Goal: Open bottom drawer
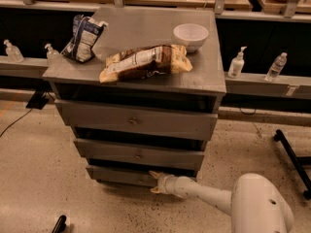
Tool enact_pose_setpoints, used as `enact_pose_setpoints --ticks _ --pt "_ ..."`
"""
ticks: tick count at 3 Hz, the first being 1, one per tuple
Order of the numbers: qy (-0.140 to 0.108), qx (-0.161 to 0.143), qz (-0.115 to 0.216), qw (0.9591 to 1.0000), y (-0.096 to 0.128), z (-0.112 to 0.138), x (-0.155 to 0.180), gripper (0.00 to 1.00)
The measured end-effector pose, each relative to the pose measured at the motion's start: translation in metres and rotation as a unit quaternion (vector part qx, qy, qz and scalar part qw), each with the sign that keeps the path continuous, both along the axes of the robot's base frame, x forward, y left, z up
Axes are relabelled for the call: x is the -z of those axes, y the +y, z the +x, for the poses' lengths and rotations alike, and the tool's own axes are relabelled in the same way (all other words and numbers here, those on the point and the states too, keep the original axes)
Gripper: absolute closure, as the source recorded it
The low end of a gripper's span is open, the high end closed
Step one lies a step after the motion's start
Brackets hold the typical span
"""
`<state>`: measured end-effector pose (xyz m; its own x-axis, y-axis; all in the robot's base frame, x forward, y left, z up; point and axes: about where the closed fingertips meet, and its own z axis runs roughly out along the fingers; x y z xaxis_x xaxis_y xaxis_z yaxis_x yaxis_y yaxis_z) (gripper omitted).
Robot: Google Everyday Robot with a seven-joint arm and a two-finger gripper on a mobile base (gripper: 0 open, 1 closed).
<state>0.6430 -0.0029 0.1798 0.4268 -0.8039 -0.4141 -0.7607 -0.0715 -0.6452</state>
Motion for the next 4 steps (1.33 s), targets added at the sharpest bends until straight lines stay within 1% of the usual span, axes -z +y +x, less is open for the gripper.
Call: enact_pose_setpoints --ticks 1,2,3,4 --pt "0.004 0.004 -0.001 1.0000 0.000 0.003 0.005 0.43" --pt "0.041 -0.021 -0.012 0.9989 0.006 -0.007 0.009 0.56" --pt "0.100 -0.061 -0.031 0.9927 0.003 -0.039 0.011 0.80" --pt "0.100 -0.061 -0.031 0.9927 0.003 -0.039 0.011 0.92"
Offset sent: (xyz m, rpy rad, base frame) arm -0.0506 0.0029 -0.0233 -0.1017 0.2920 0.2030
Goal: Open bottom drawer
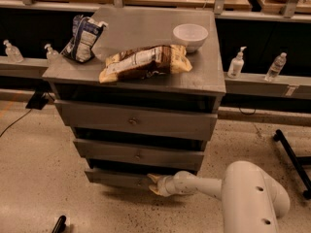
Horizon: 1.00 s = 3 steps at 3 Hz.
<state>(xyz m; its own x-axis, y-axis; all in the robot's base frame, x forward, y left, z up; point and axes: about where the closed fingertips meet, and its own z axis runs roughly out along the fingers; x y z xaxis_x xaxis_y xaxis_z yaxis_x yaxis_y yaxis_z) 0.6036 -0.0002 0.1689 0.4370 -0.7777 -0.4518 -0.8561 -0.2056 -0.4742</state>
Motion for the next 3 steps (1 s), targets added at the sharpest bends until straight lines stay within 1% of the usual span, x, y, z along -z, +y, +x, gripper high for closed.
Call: enact_pose_setpoints --ticks 1,2,3 --pt "0.000 0.000 0.000 1.0000 0.0000 0.0000 -0.0004 0.92" --pt "0.000 0.000 0.000 1.0000 0.0000 0.0000 -0.0014 0.74" --pt "0.000 0.000 0.000 1.0000 0.0000 -0.0001 -0.0015 0.51"
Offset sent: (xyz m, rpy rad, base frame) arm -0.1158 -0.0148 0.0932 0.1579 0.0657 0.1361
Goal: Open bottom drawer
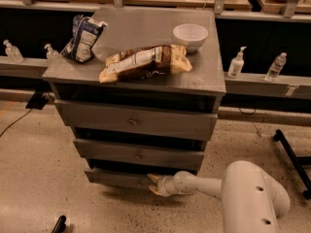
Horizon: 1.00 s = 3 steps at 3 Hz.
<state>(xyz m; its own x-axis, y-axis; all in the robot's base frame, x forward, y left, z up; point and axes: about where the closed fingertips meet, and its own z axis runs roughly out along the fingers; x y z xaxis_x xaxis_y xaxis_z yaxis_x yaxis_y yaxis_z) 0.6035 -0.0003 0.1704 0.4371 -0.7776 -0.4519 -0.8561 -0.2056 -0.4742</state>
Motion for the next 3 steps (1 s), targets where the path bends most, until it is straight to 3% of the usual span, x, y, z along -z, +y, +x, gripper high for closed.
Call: enact_pose_setpoints --ticks 2,3 --pt "0.000 0.000 0.000 1.0000 0.000 0.000 0.000 0.04" --pt "-0.016 -0.007 0.009 0.9998 -0.002 -0.009 -0.023 0.00"
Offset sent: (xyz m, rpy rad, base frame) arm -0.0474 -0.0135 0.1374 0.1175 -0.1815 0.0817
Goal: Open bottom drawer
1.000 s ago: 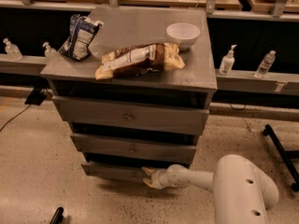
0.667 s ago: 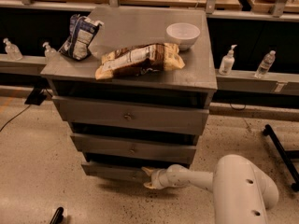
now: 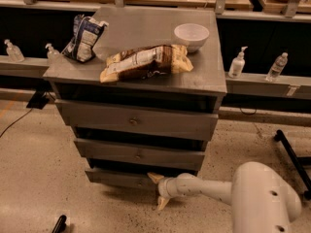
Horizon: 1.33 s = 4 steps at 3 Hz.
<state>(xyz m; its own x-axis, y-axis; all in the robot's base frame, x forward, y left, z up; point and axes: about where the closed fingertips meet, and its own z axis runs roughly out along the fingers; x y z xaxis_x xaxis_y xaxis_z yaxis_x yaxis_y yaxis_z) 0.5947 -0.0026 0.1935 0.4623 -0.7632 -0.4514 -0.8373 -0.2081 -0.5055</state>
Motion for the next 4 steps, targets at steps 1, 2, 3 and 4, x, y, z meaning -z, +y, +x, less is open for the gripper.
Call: enact_pose_setpoints --ticks 1,2,3,4 --pt "-0.036 -0.027 0.030 0.9985 0.002 -0.022 -0.055 0.00" --pt "-0.050 -0.029 0.034 0.9978 0.000 -0.027 -0.073 0.00" --pt "-0.037 0.003 0.014 0.9992 -0.018 -0.023 -0.059 0.08" --pt "-0.025 0.020 0.000 0.9995 -0.030 -0.022 -0.046 0.22"
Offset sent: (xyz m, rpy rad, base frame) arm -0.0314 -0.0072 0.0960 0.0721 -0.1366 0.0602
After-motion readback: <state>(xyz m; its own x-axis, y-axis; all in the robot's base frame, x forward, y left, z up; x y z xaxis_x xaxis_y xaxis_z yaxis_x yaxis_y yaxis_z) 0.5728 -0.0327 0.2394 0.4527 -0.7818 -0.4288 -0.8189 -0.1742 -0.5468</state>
